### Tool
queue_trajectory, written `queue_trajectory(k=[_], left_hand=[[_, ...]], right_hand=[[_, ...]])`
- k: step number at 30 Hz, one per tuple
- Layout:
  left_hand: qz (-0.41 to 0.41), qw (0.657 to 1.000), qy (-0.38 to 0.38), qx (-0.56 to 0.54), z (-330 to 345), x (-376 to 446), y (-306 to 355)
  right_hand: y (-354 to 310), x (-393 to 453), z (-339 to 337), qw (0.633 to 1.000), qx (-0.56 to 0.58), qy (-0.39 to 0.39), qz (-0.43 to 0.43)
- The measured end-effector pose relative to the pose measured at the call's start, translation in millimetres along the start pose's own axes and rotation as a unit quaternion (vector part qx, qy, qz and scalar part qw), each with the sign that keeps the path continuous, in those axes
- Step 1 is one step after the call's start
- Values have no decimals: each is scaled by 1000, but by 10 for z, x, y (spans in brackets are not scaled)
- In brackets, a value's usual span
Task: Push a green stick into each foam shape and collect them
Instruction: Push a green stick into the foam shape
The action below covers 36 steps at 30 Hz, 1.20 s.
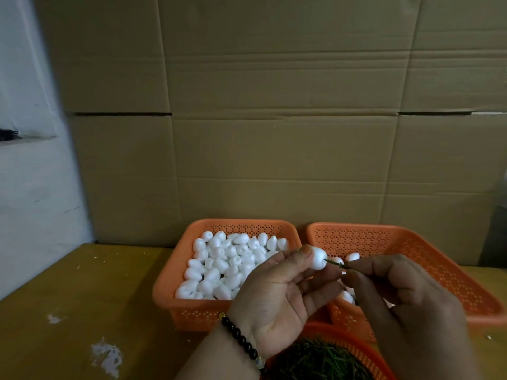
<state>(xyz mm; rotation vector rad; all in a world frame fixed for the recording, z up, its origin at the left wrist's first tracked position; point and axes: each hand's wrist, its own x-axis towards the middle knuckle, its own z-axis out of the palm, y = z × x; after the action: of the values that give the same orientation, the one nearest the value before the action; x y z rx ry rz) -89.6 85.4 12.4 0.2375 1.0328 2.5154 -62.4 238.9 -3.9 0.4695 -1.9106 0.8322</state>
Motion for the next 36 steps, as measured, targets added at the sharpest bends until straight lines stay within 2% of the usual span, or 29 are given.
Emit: queue_trajectory(k=[21, 36], left_hand=[[13, 1000, 9, 27, -6, 15, -48], [33, 998, -12, 46, -3, 22, -86]], right_hand=[[27, -25, 41, 1000, -20, -2, -10], [-7, -21, 35, 1000, -23, -8, 0]])
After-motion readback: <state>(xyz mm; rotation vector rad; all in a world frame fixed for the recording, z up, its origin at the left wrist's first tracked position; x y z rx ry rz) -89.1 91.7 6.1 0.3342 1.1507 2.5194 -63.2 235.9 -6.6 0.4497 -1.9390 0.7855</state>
